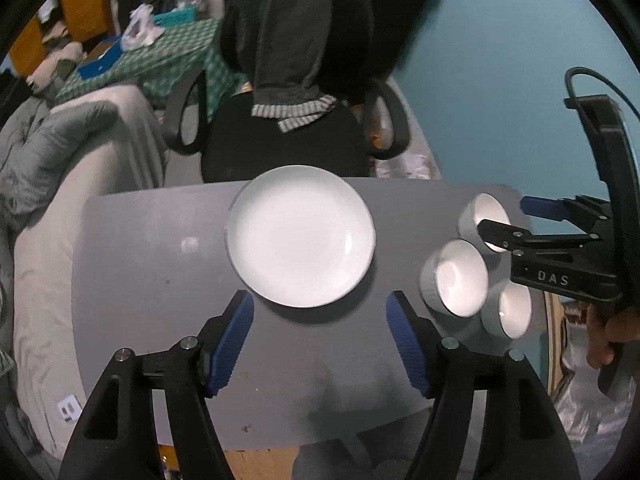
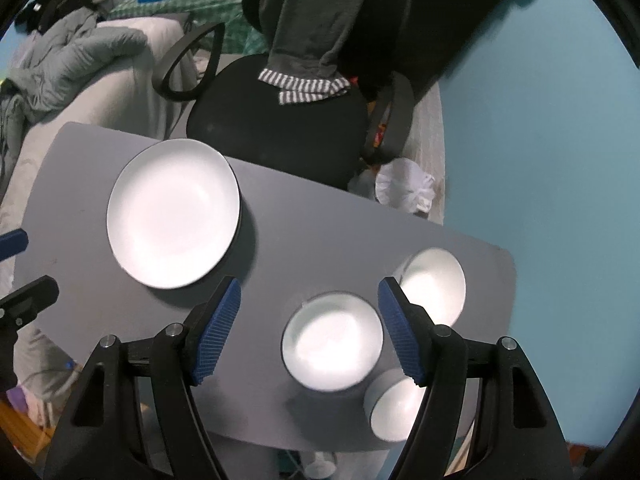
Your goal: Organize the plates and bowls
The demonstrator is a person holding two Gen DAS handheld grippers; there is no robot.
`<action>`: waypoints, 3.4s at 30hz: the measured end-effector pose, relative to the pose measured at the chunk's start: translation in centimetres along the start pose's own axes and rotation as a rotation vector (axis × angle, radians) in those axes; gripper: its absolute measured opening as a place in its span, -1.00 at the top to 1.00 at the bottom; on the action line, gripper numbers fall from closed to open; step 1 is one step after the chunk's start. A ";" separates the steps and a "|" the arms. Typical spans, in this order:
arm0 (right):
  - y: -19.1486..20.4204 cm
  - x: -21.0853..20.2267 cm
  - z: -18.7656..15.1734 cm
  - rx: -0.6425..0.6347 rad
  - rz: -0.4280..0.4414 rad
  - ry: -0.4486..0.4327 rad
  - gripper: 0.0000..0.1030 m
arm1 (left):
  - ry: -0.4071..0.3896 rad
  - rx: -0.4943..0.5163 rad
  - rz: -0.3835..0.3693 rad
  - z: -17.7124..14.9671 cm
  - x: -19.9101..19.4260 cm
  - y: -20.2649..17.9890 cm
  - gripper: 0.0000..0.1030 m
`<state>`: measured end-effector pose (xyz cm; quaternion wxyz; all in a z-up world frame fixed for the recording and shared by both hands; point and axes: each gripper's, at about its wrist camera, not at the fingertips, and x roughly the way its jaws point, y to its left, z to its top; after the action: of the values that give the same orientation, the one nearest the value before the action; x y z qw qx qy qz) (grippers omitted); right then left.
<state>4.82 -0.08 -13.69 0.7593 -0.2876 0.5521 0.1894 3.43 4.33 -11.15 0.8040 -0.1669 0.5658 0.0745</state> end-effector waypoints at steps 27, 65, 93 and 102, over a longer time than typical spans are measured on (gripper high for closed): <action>-10.0 -4.6 -12.8 0.364 -0.002 0.036 -0.37 | -0.040 0.247 -0.085 -2.0 -1.9 -8.1 -0.49; -13.1 10.7 -8.7 0.245 0.299 0.193 -0.38 | 0.228 0.035 -0.057 -0.3 13.2 -12.4 -0.49; -11.6 15.3 -7.1 0.161 0.347 0.247 -0.38 | 0.320 -0.073 0.003 -0.6 20.2 -12.4 -0.49; -11.8 14.7 -7.0 0.200 0.345 0.242 -0.31 | 0.305 -0.065 0.005 -0.5 19.9 -12.8 -0.49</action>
<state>11.58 -14.06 -26.46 0.6687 -0.1329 0.6962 0.2247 13.83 -9.14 -27.57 0.7026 -0.2008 0.6792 0.0686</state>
